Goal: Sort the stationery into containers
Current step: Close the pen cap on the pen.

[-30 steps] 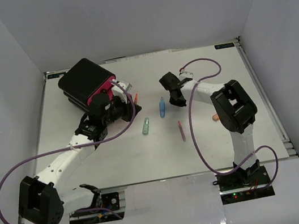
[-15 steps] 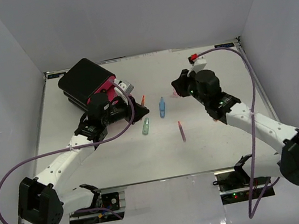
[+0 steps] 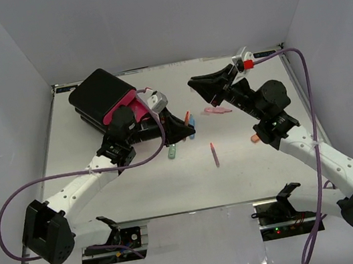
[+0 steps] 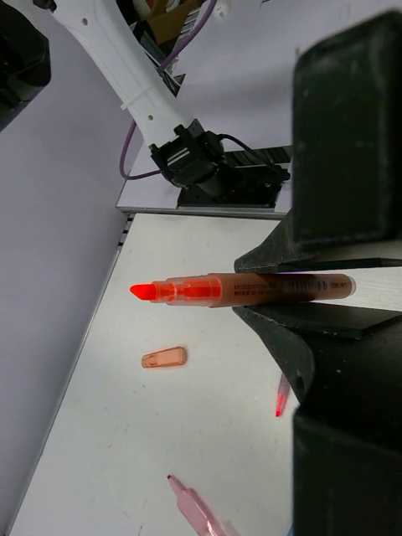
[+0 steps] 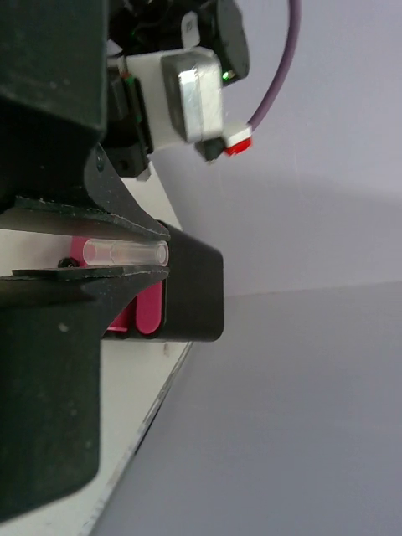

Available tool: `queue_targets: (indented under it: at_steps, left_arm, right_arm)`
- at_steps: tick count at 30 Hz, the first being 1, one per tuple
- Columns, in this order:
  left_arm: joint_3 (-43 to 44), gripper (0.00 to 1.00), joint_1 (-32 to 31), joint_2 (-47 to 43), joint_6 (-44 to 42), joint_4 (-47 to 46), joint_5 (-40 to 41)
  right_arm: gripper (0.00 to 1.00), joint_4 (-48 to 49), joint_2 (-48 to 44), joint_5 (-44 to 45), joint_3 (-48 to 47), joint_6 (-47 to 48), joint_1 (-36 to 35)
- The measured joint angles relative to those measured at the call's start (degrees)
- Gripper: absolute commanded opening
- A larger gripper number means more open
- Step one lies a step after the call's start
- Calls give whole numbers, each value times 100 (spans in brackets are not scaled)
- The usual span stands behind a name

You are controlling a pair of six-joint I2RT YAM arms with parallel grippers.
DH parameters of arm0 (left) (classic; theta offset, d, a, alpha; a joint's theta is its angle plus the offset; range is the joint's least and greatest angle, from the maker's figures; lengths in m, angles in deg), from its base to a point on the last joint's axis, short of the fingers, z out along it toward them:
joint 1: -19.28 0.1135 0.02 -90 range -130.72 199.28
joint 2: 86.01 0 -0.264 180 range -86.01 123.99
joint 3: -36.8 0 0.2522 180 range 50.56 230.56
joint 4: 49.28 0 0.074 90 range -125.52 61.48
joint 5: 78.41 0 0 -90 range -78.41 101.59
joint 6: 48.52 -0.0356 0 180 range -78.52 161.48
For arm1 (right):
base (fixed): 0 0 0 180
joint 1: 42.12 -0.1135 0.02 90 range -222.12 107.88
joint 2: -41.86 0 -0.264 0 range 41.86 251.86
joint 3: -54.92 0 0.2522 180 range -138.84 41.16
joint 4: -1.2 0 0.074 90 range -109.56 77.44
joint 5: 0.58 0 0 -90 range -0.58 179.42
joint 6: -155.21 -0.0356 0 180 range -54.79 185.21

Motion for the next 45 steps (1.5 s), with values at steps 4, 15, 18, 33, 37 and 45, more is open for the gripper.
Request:
queue_targets:
  at_steps: [4,15,18,33,37,45]
  left_arm:
    - [-603,27,4,-83,258,-577,-85]
    - [-1152,27,4,-487,280,-1248,-31]
    - [-1257,27,4,-501,350,-1471,-33]
    - [-1471,27,4,-505,623,-1937,107]
    - [-1534,27,4,-522,697,-2041,144]
    - [-1556,27,4,-577,741,-2151,162]
  right_arm:
    - [8,518,20,-378,79,-203,-55]
    - [8,1263,199,-660,496,-763,-420]
    - [8,1397,205,-667,629,-826,-514]
    - [8,1674,195,-664,892,-1062,-831]
    - [8,1676,125,-638,1005,-1056,-861]
    - [8,1690,70,-549,1080,-1056,-887]
